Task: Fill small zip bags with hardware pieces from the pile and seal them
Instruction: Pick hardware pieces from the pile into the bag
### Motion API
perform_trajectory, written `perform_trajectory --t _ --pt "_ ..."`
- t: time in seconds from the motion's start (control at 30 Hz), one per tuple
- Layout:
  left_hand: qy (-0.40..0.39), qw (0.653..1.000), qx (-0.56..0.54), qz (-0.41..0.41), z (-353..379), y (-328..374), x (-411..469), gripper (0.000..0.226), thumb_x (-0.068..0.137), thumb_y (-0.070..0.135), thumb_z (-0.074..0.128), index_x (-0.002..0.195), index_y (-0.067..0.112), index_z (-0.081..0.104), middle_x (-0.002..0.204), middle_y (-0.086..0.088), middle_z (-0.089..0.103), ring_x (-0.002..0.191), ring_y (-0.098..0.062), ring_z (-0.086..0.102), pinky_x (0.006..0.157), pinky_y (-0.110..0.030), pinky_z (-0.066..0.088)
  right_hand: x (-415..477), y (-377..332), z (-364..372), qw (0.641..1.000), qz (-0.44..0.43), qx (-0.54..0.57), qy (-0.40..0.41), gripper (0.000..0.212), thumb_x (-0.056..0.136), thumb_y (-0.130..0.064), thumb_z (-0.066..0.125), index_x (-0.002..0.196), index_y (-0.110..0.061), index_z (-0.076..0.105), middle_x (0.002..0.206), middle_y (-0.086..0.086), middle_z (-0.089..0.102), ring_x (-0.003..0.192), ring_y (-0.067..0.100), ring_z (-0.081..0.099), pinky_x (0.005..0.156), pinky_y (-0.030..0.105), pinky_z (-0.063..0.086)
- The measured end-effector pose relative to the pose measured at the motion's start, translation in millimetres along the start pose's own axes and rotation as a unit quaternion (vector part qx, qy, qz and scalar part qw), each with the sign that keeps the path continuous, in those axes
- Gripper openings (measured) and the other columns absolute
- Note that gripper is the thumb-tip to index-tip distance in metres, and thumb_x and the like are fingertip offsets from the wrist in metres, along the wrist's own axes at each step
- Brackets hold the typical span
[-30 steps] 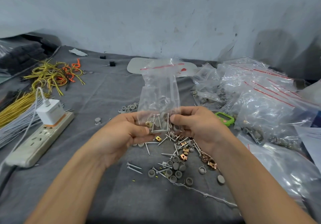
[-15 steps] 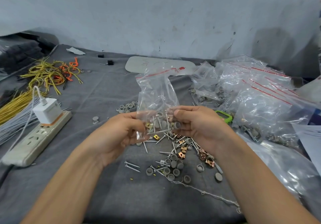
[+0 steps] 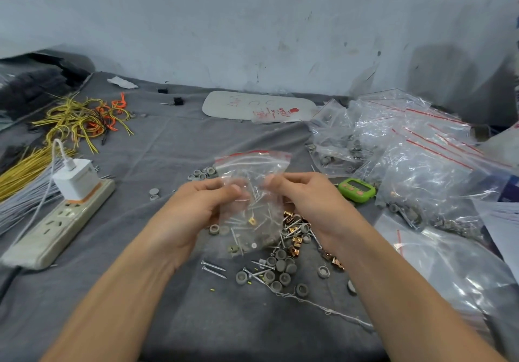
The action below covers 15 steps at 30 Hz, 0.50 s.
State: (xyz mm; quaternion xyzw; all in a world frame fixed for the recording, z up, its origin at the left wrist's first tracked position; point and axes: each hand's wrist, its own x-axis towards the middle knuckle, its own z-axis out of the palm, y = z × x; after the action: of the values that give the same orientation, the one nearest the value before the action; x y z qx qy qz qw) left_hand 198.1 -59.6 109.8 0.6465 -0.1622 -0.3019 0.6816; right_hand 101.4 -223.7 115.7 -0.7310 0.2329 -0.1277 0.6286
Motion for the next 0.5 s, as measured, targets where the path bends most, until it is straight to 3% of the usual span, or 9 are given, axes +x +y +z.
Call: perform_trajectory --t 0.1,0.17,0.23,0.33,0.5 --pt "0.029 0.998 -0.034 0.04 -1 0 1 0.03 0.078 0.025 0.072 0.103 0.009 0.078 0.102 -0.01 0.078 0.084 -0.013 0.073 0.062 -0.015 0.054 1 3 2 0.997 -0.066 0.048 0.005 0.007 0.088 -0.017 0.078 0.093 -0.014 0.081 0.089 -0.003 0.078 0.08 0.006 0.069 0.081 0.026 0.054" --pt "0.046 0.995 -0.054 0.071 -1 0 1 0.041 0.071 0.032 0.074 0.105 0.009 0.078 0.099 -0.01 0.078 0.084 -0.015 0.073 0.065 -0.017 0.055 -1 -1 1 0.989 -0.108 0.105 0.008 0.011 0.088 -0.006 0.075 0.092 -0.014 0.08 0.082 -0.008 0.076 0.07 -0.002 0.065 0.068 0.013 0.05" --pt "0.064 0.99 -0.072 0.106 -2 1 1 0.043 0.068 0.034 0.075 0.101 0.008 0.079 0.097 -0.01 0.079 0.081 -0.014 0.072 0.065 -0.016 0.055 -2 -4 0 0.982 -0.114 0.151 0.02 0.012 0.088 -0.006 0.075 0.092 -0.017 0.08 0.087 -0.005 0.077 0.079 0.003 0.066 0.074 0.018 0.05" --pt "0.071 0.984 -0.093 0.135 -2 3 1 0.038 0.065 0.037 0.077 0.092 0.01 0.082 0.092 -0.01 0.079 0.077 -0.011 0.071 0.066 -0.015 0.054 -3 -9 -1 0.973 -0.086 0.206 0.056 0.01 0.088 -0.007 0.075 0.087 -0.015 0.081 0.095 0.008 0.076 0.091 0.02 0.061 0.087 0.035 0.046" --pt "0.107 0.975 -0.085 0.178 -2 4 2 0.02 0.063 0.028 0.079 0.079 0.016 0.082 0.081 -0.008 0.078 0.068 -0.009 0.07 0.063 -0.017 0.053 -2 -11 -1 0.971 -0.089 0.193 0.106 0.009 0.087 -0.01 0.076 0.079 -0.012 0.078 0.078 0.007 0.072 0.073 0.015 0.054 0.073 0.026 0.048"
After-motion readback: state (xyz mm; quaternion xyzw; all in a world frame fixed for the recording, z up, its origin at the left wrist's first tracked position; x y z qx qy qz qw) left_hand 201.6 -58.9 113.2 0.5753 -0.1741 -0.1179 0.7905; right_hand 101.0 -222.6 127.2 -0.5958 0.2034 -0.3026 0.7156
